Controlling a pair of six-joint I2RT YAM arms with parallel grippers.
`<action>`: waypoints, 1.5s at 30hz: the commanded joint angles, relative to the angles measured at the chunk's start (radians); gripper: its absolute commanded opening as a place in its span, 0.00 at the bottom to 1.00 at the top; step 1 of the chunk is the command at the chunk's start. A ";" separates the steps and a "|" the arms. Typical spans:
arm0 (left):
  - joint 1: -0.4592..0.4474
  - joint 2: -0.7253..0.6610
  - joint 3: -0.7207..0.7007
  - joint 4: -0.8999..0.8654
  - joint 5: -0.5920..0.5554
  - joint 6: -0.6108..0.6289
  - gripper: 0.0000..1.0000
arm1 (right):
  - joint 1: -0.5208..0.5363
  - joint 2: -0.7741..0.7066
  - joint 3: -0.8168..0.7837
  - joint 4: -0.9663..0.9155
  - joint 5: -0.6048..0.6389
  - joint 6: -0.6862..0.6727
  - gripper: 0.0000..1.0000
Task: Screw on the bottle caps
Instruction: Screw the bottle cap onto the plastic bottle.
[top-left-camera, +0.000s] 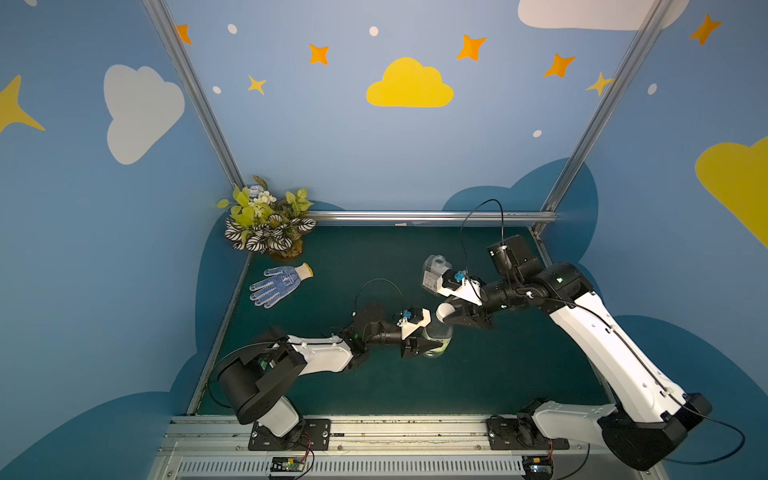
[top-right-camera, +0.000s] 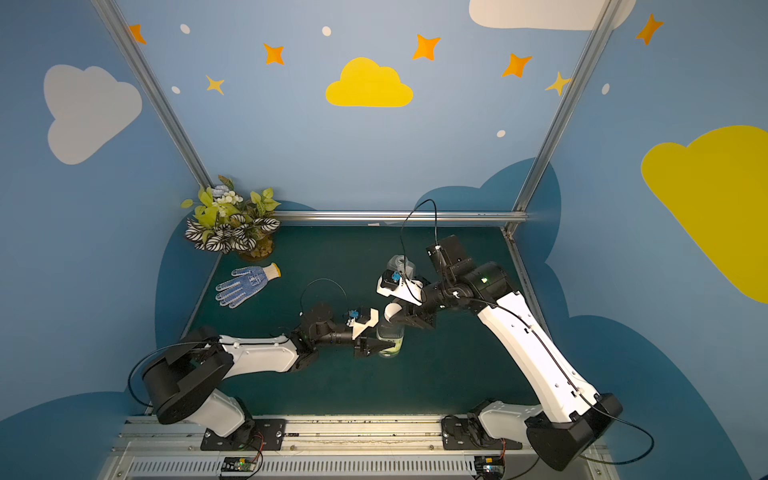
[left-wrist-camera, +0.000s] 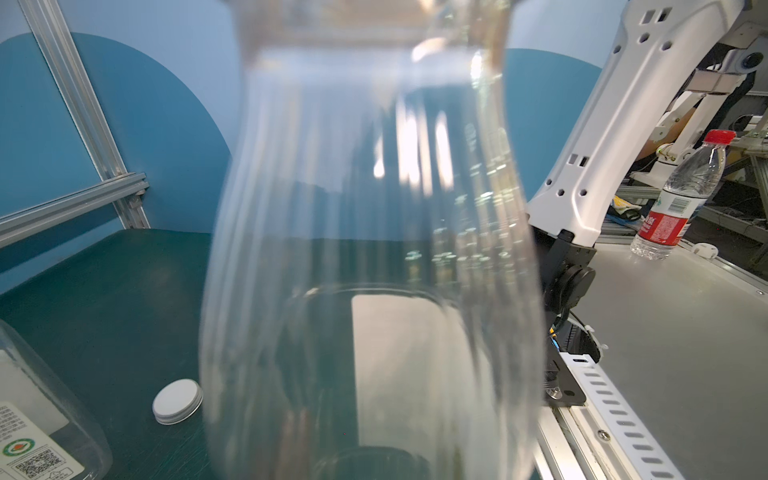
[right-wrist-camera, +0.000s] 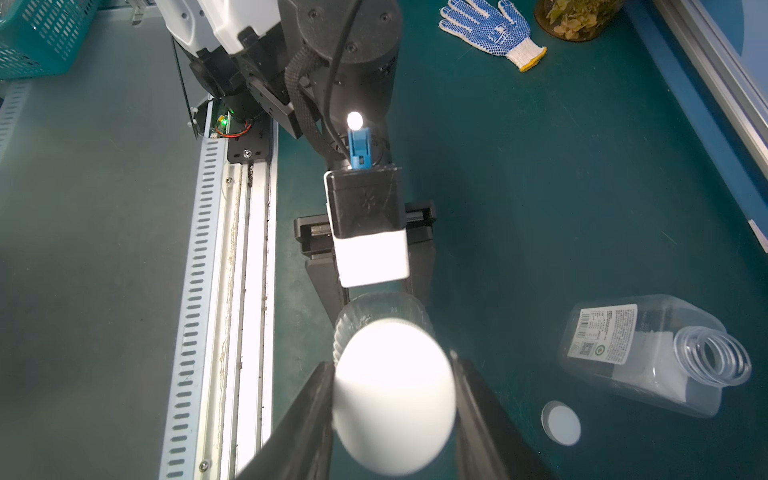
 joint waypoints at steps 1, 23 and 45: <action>0.003 -0.010 0.019 0.028 -0.029 0.010 0.28 | 0.011 -0.004 -0.023 0.003 0.026 0.033 0.41; 0.004 -0.019 -0.014 0.037 -0.116 0.035 0.28 | 0.029 -0.086 -0.065 0.127 0.227 0.246 0.97; 0.004 -0.001 -0.001 0.055 0.023 0.015 0.28 | -0.009 -0.010 0.031 -0.026 -0.081 -0.057 0.81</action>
